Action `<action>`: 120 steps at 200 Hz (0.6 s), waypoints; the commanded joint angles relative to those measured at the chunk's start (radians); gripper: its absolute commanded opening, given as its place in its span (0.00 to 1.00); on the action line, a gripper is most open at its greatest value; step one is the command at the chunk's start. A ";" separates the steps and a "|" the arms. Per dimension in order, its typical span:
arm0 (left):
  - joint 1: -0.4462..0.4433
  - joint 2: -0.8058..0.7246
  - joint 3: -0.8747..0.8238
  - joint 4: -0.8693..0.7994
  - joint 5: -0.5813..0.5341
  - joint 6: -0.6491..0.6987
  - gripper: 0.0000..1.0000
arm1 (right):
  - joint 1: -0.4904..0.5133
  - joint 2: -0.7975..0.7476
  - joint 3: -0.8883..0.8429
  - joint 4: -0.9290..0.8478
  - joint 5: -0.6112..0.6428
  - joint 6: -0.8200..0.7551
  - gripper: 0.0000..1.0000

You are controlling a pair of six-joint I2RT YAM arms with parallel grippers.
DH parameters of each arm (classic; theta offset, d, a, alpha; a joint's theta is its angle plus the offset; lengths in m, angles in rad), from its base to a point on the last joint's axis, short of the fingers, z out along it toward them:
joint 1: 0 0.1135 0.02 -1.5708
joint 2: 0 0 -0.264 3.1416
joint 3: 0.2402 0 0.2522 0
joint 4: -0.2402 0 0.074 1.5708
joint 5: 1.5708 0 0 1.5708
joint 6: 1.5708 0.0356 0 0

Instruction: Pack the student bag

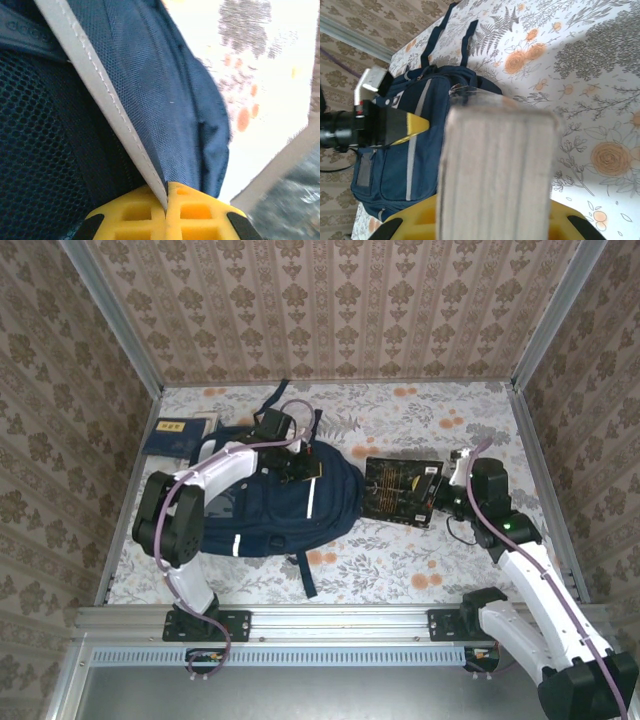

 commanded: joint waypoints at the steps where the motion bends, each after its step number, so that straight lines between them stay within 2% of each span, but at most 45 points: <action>1: -0.021 -0.116 0.071 -0.015 0.163 0.081 0.00 | -0.006 -0.035 0.088 -0.060 0.087 -0.004 0.00; 15: -0.019 -0.162 0.077 -0.010 0.209 0.072 0.00 | -0.005 -0.053 0.131 -0.132 0.163 -0.032 0.00; 31: -0.011 -0.222 0.041 0.069 0.261 0.009 0.00 | -0.005 -0.078 0.169 -0.171 0.222 -0.048 0.00; 47: 0.006 -0.289 -0.003 0.160 0.306 -0.059 0.00 | -0.007 -0.104 0.197 -0.199 0.222 -0.043 0.00; 59: 0.024 -0.334 -0.028 0.240 0.357 -0.117 0.00 | -0.007 -0.112 0.212 -0.196 0.182 -0.022 0.00; 81: 0.044 -0.401 -0.049 0.348 0.412 -0.214 0.00 | -0.007 -0.120 0.194 -0.110 0.015 0.026 0.00; 120: 0.122 -0.462 -0.074 0.560 0.496 -0.376 0.00 | -0.007 -0.099 0.116 0.061 -0.170 0.229 0.00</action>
